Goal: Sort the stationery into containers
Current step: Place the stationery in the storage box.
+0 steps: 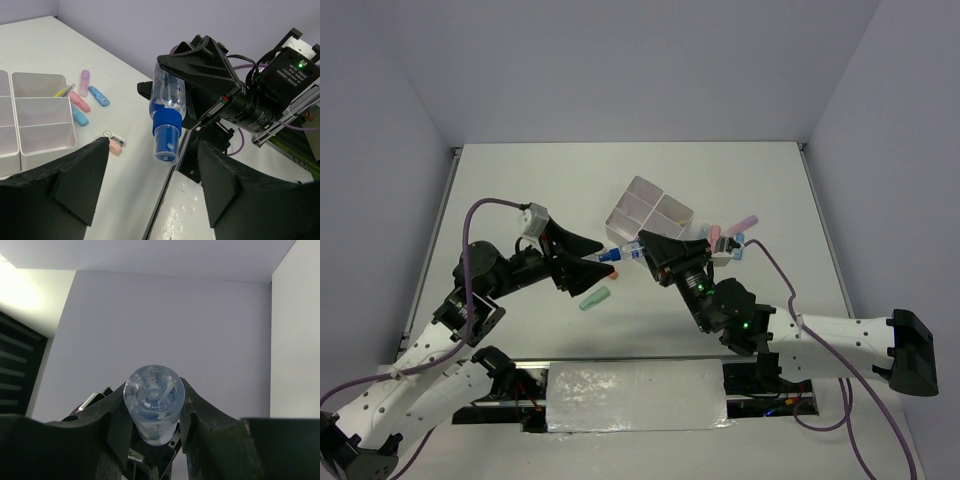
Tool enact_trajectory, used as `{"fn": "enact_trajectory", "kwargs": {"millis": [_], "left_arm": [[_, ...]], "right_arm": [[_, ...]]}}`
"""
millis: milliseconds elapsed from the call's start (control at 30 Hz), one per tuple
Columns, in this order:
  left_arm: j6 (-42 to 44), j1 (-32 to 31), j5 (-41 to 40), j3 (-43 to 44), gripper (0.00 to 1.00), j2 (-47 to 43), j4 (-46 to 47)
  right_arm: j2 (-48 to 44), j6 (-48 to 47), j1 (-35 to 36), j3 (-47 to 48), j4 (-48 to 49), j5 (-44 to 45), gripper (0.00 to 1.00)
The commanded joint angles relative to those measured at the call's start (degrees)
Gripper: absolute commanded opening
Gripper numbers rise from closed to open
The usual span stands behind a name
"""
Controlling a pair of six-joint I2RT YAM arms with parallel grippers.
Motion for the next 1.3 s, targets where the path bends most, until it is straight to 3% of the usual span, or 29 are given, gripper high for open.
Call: {"fn": "enact_trajectory", "kwargs": {"millis": [0,433,667,833,1000,1067,1167,1267], "left_arm": [[1.79,-0.21,3.34,1.99,0.82,0.78,4.92],[1.88,-0.21,2.82,3.58,0.69,5.0,7.3],[1.53,-0.21,1.42,2.88,0.55,5.53,8.35],[1.44,-0.21,0.98,2.87,0.33,5.79,7.83],[1.62,-0.21,-0.25,2.7,0.19,5.53,7.21],[1.88,-0.21,-0.87,3.22,0.01,5.79,6.16],[2.06,-0.21,-2.27,3.66,0.0,5.97,5.19],[2.58,-0.21,-3.24,3.49,0.0,5.44,4.49]], "right_arm": [[-1.53,-1.55,0.46,1.94,3.25,-0.48,0.0],[1.28,-1.37,0.2,1.58,6.33,-2.68,0.0],[2.69,0.82,0.37,2.82,2.9,-0.84,0.0],[3.57,1.18,0.37,3.08,2.55,-0.22,0.0],[3.92,1.53,0.46,3.17,2.11,0.22,0.0],[4.09,1.7,0.64,3.08,1.85,0.31,0.0],[3.92,1.27,0.55,2.73,1.59,-0.04,0.06],[2.87,-2.32,0.55,1.15,5.61,-0.48,0.42]]}}
